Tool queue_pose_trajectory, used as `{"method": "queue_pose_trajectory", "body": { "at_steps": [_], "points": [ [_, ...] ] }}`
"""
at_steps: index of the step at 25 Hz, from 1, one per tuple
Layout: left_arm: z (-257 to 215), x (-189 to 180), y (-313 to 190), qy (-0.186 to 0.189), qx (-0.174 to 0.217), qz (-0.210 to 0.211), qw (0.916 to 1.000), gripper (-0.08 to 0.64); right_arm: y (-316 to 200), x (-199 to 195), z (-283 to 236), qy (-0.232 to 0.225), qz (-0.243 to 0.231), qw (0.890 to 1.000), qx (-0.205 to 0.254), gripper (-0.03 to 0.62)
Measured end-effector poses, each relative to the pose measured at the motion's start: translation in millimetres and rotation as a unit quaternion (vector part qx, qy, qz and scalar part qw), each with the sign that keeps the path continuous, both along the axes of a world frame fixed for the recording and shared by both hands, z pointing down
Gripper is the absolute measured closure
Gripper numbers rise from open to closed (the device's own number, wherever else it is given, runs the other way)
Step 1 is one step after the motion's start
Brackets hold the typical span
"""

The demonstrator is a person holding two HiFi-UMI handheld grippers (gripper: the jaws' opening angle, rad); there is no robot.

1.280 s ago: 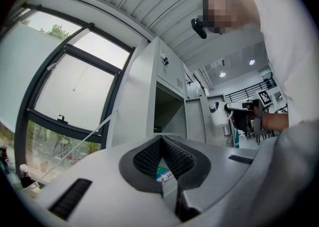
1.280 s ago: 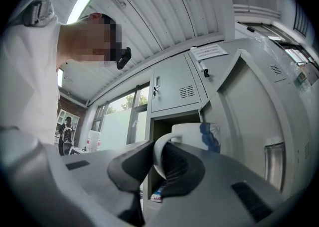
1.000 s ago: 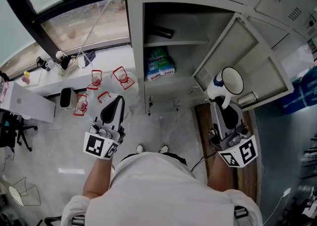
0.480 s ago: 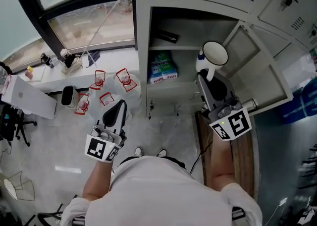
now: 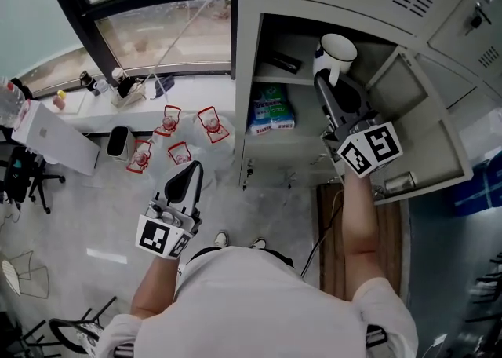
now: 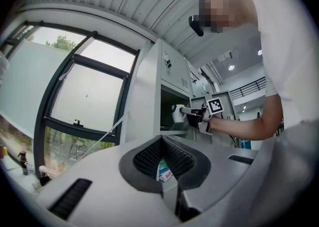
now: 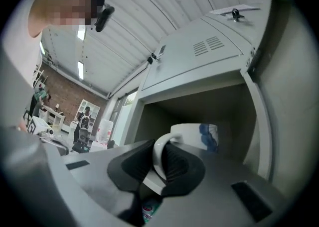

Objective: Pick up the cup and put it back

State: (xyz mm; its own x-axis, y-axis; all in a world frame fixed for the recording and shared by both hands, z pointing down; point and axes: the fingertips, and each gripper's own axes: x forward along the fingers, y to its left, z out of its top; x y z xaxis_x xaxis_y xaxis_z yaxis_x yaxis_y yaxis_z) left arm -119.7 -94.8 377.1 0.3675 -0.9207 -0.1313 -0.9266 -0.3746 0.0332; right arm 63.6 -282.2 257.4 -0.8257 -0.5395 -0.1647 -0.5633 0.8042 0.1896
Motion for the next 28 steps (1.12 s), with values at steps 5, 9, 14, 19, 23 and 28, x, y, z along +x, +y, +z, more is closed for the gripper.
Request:
{"method": "queue_pose_trajectory", "body": {
  "at_steps": [5, 9, 14, 19, 23, 28],
  "points": [
    [-2, -3, 0, -0.003, 0.002, -0.011, 0.9999, 0.54, -28, -6, 10, -0.008, 0.002, 1.0, -0.03, 0.545],
    [-4, -3, -1, -0.004, 0.005, -0.016, 0.9999, 0.54, -42, -12, 18, 0.003, 0.002, 0.999, -0.041, 0.546],
    [-4, 0, -7, -0.005, 0.005, -0.015, 0.9999, 0.54, -57, -11, 29, 0.008, 0.009, 0.998, -0.057, 0.546],
    [-2, 2, -13, -0.005, 0.002, -0.013, 0.9999, 0.54, -67, -8, 36, 0.003, 0.012, 0.997, -0.076, 0.545],
    [0, 2, -17, -0.002, 0.0, -0.01, 0.9999, 0.54, -66, -10, 39, 0.001, 0.009, 0.997, -0.077, 0.545],
    [1, 1, -21, 0.002, 0.0, -0.005, 1.0, 0.54, -64, -6, 47, 0.015, 0.04, 0.996, -0.076, 0.541]
  ]
}}
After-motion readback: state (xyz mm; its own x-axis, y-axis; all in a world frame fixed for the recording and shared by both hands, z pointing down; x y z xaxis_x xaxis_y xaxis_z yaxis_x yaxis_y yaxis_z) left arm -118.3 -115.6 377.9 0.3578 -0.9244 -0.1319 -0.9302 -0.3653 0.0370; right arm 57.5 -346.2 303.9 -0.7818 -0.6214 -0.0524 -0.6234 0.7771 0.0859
